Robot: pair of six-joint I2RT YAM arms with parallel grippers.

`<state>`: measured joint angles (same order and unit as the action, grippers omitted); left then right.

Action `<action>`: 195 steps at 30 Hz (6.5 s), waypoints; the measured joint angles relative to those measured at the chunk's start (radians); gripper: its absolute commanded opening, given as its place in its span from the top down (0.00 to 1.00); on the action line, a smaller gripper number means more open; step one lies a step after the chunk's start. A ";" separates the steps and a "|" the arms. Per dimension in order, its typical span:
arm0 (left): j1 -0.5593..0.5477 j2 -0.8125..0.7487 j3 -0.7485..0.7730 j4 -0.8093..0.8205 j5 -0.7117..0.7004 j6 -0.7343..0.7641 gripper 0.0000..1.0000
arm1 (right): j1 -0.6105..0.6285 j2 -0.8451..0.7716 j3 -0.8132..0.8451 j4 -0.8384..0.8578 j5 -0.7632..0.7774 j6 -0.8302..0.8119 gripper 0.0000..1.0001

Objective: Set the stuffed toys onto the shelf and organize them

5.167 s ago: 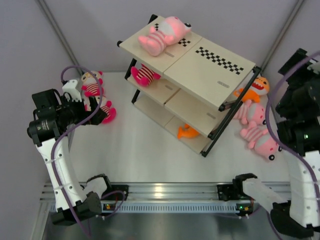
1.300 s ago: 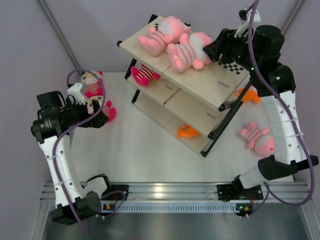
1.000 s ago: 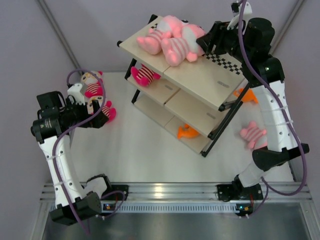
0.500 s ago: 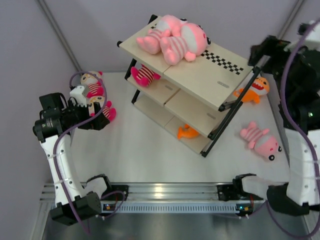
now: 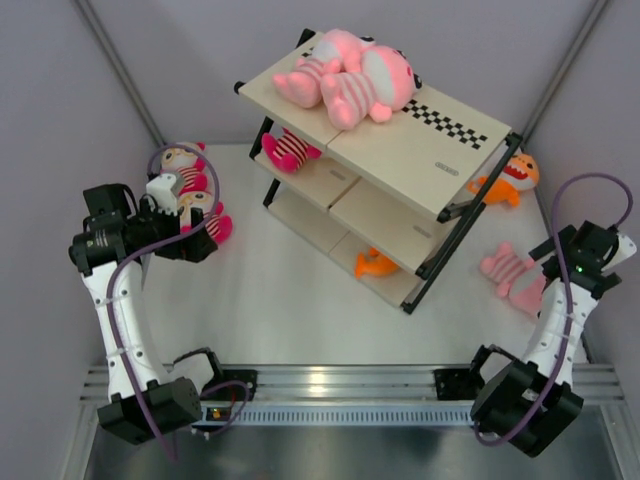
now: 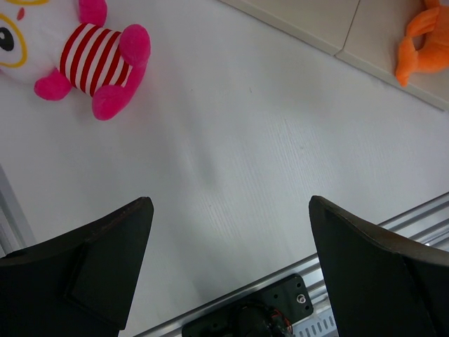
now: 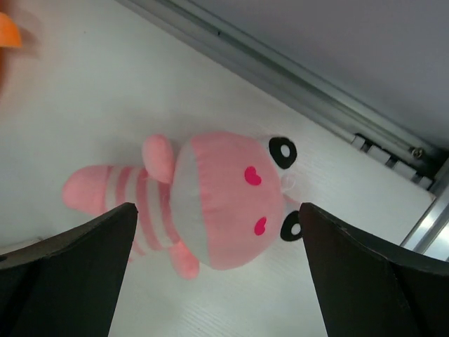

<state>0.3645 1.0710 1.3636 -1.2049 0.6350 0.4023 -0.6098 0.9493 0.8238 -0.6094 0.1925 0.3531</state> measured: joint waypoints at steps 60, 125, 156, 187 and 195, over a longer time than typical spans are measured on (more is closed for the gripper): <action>0.000 -0.101 -0.313 0.260 -0.196 -0.021 0.01 | 0.565 0.343 1.416 -0.321 -0.614 -0.045 1.00; 0.000 0.075 -0.360 0.402 -0.399 -0.052 0.01 | 0.869 -0.018 0.868 -0.105 0.182 -0.272 0.03; -0.431 0.568 -0.309 0.848 -0.817 0.217 0.25 | 0.869 -0.142 0.601 0.045 0.141 -0.348 0.03; -0.538 -0.077 -0.353 0.321 -0.237 0.649 1.00 | 0.869 -0.169 0.591 0.038 0.130 -0.402 0.02; -0.560 -0.289 -0.238 0.081 -0.138 0.996 1.00 | 0.869 -0.165 0.602 0.012 0.117 -0.413 0.02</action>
<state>-0.1955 0.7818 1.1255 -1.1236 0.4973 1.3987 0.2588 0.7841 1.4254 -0.5972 0.3099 -0.0601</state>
